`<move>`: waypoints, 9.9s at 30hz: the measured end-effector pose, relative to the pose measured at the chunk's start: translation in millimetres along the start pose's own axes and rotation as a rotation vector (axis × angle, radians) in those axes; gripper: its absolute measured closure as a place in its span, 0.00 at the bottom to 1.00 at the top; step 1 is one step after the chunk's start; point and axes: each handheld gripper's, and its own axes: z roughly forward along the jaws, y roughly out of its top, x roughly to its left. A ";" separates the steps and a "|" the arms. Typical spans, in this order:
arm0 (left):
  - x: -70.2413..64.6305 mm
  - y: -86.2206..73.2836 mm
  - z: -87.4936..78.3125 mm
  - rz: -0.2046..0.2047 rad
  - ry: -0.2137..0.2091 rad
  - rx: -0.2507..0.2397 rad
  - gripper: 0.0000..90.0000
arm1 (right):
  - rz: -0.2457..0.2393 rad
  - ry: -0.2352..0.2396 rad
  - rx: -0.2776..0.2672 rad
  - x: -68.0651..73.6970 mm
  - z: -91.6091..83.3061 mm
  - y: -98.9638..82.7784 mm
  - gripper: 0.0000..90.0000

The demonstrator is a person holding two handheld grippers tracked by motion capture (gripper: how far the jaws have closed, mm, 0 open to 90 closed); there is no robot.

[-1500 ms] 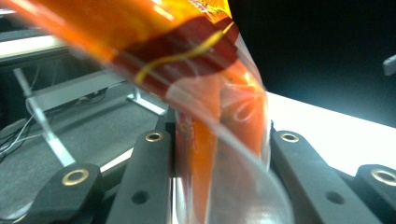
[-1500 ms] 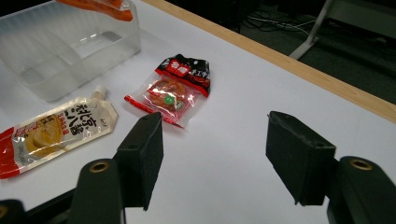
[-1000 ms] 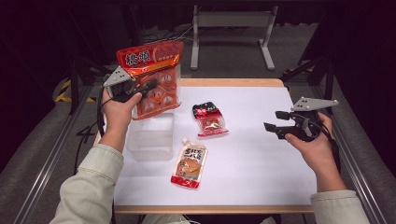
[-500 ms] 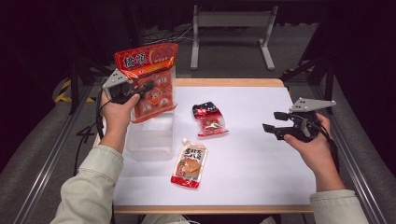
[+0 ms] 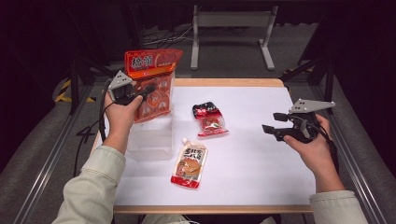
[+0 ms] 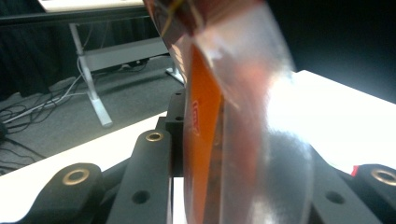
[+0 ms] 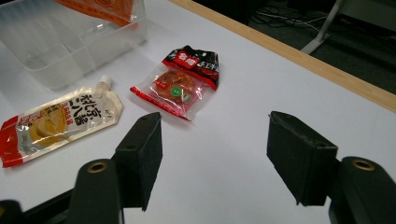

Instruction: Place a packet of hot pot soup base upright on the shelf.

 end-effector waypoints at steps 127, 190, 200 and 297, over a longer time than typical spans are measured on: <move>-36.8 -62.1 -134.9 0.008 -0.066 0.117 0.07 | 0.006 0.088 -0.030 10.6 32.0 -9.9 0.40; -25.8 -84.7 -166.4 -0.040 -0.052 0.207 0.06 | 0.054 0.112 0.103 -11.8 189.3 52.1 0.42; -26.1 -82.9 -165.7 -0.046 -0.067 0.196 0.06 | 0.066 0.090 0.138 -15.6 211.8 45.1 0.43; -52.0 -74.2 -144.4 -0.001 -0.171 0.183 0.07 | 0.015 0.204 -0.043 8.5 152.4 74.5 1.00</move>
